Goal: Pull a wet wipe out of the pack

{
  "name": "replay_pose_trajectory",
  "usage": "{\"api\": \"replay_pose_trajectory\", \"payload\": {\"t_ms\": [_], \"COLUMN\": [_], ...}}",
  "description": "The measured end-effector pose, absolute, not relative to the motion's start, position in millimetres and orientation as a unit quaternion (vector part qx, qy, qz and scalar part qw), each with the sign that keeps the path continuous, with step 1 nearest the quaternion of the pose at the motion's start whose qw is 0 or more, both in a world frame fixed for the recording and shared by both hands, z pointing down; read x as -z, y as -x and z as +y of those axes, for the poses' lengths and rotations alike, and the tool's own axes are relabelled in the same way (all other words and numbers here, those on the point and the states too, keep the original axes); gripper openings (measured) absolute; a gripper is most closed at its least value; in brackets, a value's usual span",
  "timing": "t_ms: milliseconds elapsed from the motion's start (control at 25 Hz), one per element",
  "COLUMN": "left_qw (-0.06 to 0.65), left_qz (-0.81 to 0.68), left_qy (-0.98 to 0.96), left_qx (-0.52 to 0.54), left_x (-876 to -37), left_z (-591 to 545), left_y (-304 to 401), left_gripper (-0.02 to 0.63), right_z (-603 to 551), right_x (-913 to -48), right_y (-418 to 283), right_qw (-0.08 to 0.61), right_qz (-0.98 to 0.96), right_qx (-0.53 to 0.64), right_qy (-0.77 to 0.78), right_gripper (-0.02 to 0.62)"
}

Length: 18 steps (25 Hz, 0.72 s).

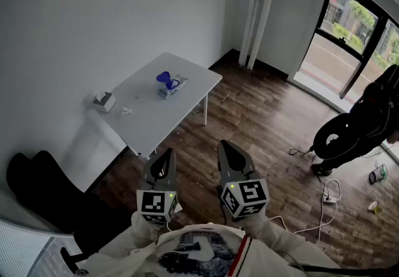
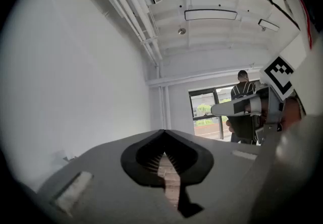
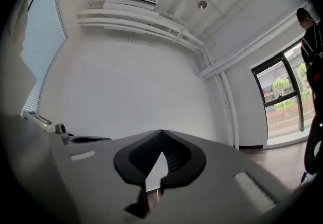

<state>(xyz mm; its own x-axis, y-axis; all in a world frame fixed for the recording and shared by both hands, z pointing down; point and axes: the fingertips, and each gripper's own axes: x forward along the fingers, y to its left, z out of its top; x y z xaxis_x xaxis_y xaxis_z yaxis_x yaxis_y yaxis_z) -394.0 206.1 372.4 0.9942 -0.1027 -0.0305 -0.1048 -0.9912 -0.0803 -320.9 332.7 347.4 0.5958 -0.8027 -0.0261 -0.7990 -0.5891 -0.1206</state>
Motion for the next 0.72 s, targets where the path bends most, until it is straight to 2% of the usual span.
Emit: {"api": "replay_pose_trajectory", "payload": {"t_ms": [720], "left_qw": [0.039], "left_qz": [0.052], "left_qy": [0.998], "left_qx": [0.02], "left_x": [-395], "left_z": [241], "left_y": [347], "left_gripper": [0.004], "right_z": [373], "right_x": [-383], "right_y": [271], "right_qw": [0.081], "right_qz": [0.451], "right_qx": [0.056], "right_qy": [0.887], "right_gripper": [0.005]}}
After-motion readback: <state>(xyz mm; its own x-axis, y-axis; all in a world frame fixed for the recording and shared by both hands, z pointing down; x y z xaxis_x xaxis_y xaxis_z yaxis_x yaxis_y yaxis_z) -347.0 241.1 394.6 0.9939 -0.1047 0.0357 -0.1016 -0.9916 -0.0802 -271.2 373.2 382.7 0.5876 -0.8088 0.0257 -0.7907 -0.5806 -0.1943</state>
